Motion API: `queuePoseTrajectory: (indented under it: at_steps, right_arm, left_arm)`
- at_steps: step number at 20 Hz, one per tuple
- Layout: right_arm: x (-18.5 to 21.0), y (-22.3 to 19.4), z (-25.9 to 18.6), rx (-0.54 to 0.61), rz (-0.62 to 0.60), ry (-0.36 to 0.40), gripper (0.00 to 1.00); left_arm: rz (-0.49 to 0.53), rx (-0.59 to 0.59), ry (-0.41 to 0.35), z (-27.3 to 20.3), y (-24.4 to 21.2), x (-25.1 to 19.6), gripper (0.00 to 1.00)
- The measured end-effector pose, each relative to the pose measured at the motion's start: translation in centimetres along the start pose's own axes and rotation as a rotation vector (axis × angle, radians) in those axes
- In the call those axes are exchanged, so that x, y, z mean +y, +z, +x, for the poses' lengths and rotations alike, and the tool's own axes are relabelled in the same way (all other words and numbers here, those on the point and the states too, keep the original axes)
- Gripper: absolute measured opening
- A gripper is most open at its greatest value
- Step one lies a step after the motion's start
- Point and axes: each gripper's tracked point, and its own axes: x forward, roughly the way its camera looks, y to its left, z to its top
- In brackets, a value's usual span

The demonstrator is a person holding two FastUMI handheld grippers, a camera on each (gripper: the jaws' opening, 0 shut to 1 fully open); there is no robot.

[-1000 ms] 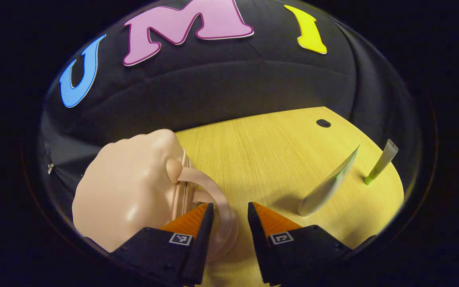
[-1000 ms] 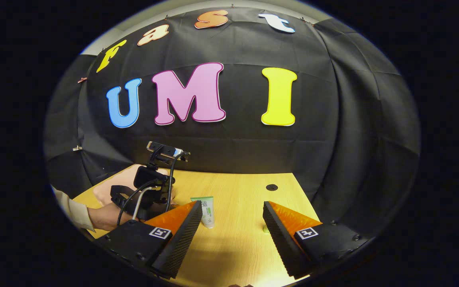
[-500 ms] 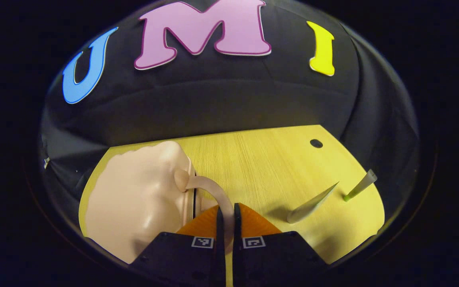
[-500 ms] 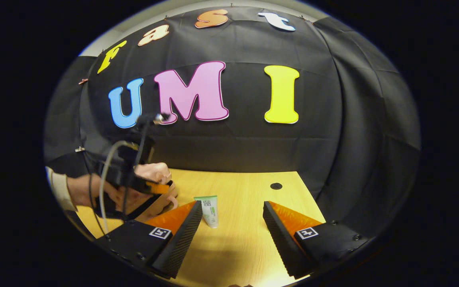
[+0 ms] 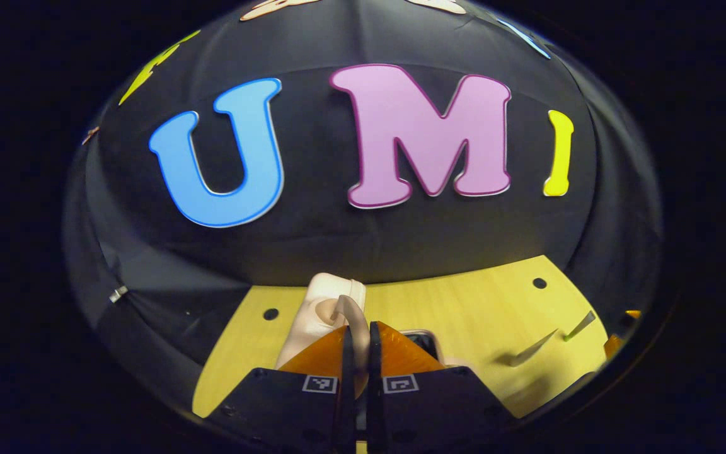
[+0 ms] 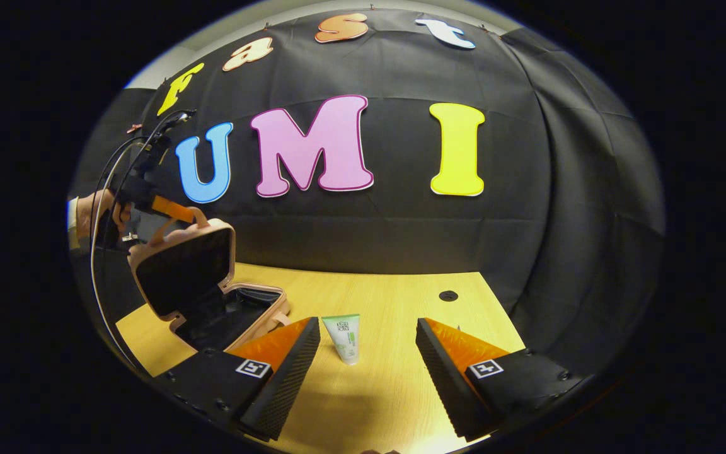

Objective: First open the suitcase, pack the skin care products into it, and then close the suitcase.

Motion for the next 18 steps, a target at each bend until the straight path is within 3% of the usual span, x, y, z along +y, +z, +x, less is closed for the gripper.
queuePoseTrajectory:
  at_steps: [3,6,9,13,16,18]
  right_arm:
    - [1.0,-0.4,0.2,0.015,-0.023,-0.020,0.97]
    - [2.2,-0.5,0.7,0.003,-0.080,-0.046,0.97]
    - [2.7,-1.7,1.2,0.021,-0.104,-0.109,0.98]
    - [4.7,-5.6,2.2,0.087,-0.099,-0.133,0.98]
    - [5.4,-7.3,2.3,0.115,-0.104,-0.154,0.98]
    - [5.0,-7.3,2.0,0.109,-0.109,-0.186,0.97]
  left_arm:
    - [0.144,-0.034,0.078,1.3,-0.8,8.2,0.11]
    - [0.084,-0.082,0.123,4.1,-3.7,14.4,0.11]
    - [0.085,0.005,0.197,8.1,-9.7,21.6,0.11]
    - [-0.096,0.134,0.148,14.5,-20.1,26.6,0.11]
    - [-0.191,0.203,0.085,16.0,-22.5,26.7,0.12]
    - [-0.189,0.240,0.089,16.0,-22.8,27.6,0.12]
